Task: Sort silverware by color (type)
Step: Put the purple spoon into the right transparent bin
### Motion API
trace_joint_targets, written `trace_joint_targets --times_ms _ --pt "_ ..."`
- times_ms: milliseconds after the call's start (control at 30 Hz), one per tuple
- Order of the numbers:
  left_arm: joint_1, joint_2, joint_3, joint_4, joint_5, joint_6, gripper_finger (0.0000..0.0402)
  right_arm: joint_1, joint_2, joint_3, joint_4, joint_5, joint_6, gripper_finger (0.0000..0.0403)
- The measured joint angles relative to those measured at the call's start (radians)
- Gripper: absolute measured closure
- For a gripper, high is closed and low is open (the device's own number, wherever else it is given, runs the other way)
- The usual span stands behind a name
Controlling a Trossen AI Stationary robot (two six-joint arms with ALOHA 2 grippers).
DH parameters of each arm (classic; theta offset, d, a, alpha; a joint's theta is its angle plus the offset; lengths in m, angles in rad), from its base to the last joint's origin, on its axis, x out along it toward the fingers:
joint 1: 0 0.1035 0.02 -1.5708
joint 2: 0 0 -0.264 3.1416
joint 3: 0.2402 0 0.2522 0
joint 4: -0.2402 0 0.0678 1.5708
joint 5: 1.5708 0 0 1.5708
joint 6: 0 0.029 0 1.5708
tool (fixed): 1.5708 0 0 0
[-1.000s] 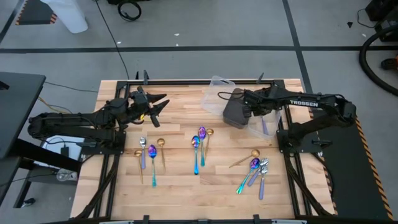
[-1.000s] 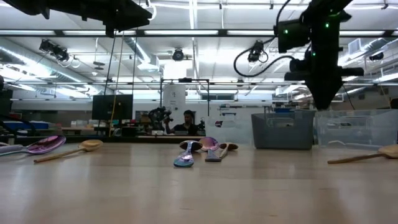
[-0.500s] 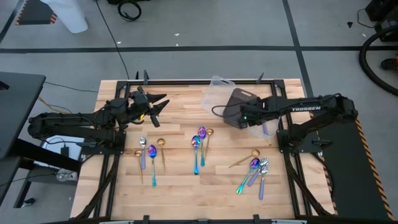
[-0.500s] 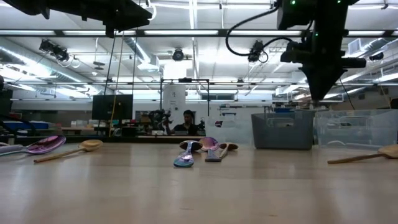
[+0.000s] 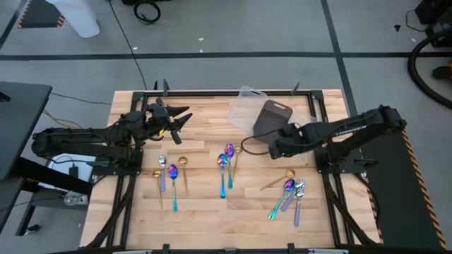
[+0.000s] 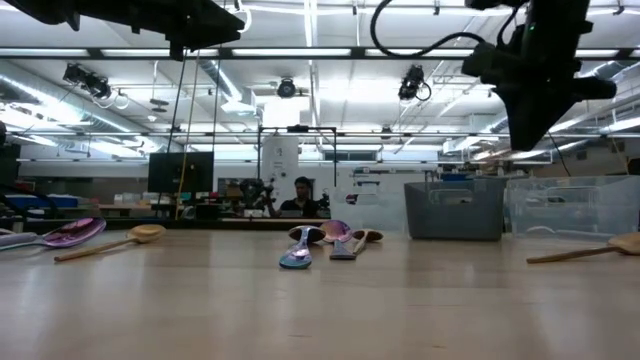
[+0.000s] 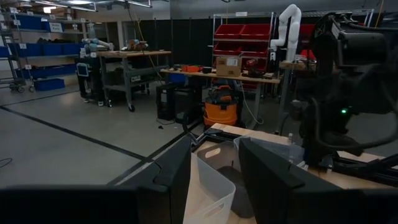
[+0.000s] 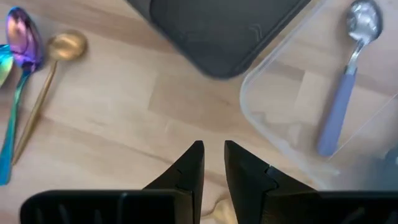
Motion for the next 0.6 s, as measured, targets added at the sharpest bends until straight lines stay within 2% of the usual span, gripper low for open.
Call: trace_joint_targets --times_ms 333,600 --pt "0.0 0.0 0.0 0.0 0.0 0.0 0.026 0.142 0.016 0.0 0.04 -0.046 0.161 0.0329" --pt "0.0 0.0 0.0 -0.002 0.0 0.0 0.026 0.237 0.164 0.001 0.104 -0.168 0.247 0.0329"
